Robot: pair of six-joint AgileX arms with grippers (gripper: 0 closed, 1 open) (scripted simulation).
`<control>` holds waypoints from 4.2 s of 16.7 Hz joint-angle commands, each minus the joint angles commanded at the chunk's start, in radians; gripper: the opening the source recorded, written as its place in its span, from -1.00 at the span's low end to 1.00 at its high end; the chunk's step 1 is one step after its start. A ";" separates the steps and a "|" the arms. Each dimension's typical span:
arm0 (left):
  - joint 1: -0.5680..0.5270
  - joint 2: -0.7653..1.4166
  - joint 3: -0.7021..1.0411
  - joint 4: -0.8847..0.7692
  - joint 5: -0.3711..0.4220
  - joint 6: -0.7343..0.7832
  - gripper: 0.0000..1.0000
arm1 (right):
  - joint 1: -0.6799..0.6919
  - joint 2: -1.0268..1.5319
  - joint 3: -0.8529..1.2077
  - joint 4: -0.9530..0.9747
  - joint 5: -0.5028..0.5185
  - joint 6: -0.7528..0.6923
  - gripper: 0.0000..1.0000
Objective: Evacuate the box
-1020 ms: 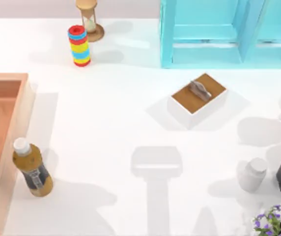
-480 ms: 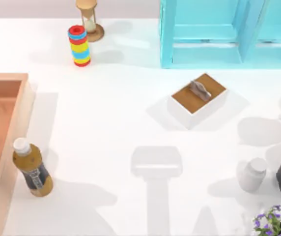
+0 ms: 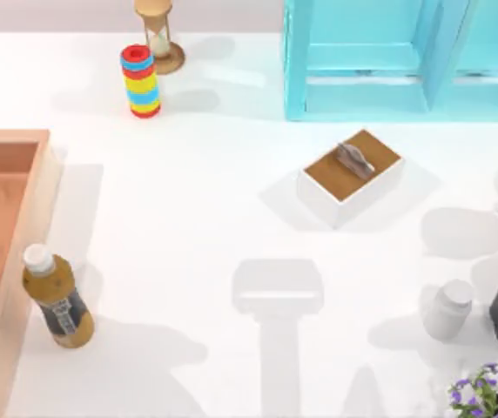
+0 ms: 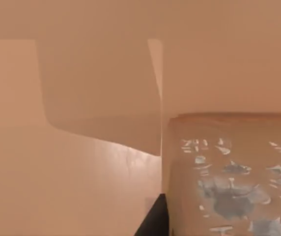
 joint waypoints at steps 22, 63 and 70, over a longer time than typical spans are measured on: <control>-0.080 -0.119 0.418 -0.456 -0.043 -0.109 -1.00 | 0.000 0.000 0.000 0.000 0.000 0.000 1.00; -1.161 0.229 0.262 -0.033 -0.009 -1.158 -0.10 | 0.000 0.000 0.000 0.000 0.000 0.000 1.00; -1.161 0.229 0.262 -0.033 -0.009 -1.158 0.96 | 0.000 0.000 0.000 0.000 0.000 0.000 1.00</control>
